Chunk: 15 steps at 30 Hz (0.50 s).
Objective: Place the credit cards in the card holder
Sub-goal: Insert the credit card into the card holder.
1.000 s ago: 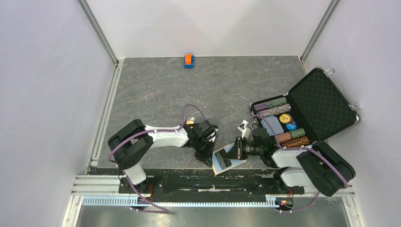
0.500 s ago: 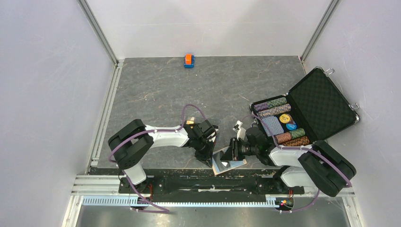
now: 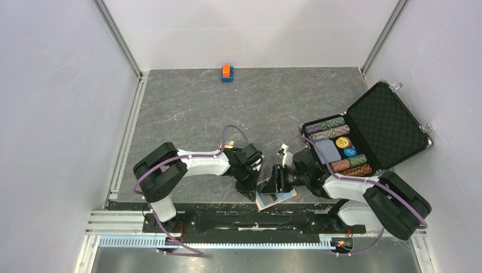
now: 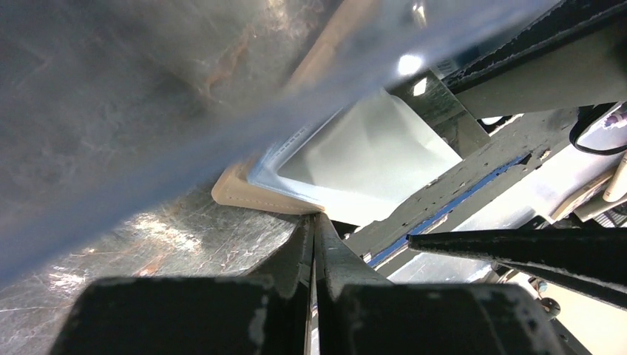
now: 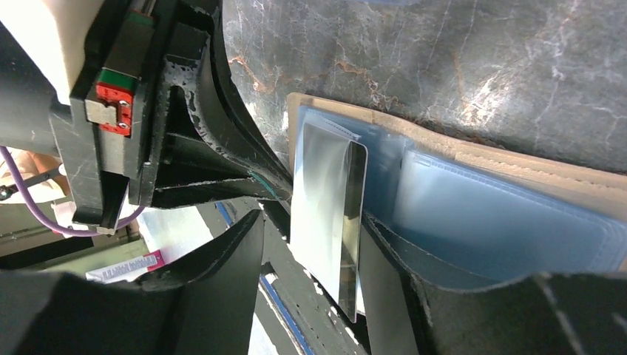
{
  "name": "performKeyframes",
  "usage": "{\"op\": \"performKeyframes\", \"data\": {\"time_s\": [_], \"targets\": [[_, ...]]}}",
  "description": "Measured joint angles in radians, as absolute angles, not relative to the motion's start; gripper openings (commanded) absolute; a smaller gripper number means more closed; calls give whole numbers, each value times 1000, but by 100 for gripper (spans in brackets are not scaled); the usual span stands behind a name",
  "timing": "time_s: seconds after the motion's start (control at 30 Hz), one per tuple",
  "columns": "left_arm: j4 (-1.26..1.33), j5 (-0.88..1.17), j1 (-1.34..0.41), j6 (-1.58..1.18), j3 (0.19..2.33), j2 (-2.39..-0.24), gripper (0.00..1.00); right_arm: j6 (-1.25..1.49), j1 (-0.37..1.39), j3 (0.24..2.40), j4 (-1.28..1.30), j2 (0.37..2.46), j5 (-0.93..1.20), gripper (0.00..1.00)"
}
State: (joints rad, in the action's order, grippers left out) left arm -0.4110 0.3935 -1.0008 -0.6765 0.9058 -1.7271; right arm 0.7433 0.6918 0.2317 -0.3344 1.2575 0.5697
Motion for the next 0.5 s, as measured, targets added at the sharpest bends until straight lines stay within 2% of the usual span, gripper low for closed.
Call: {"op": "performKeyframes", "data": {"time_s": [0.13, 0.3, 0.4, 0.5], "targets": [[-431, 394, -1001, -677, 923, -1739, 4, 746, 698, 234, -336, 1268, 569, 35], [-443, 392, -1002, -677, 931, -1741, 4, 747, 703, 239, -334, 1295, 561, 27], [-448, 385, -1004, -677, 934, -1741, 7, 739, 705, 245, -317, 1296, 553, 26], [-452, 371, -1006, -677, 936, -1738, 16, 713, 711, 276, -256, 1295, 543, 35]]}}
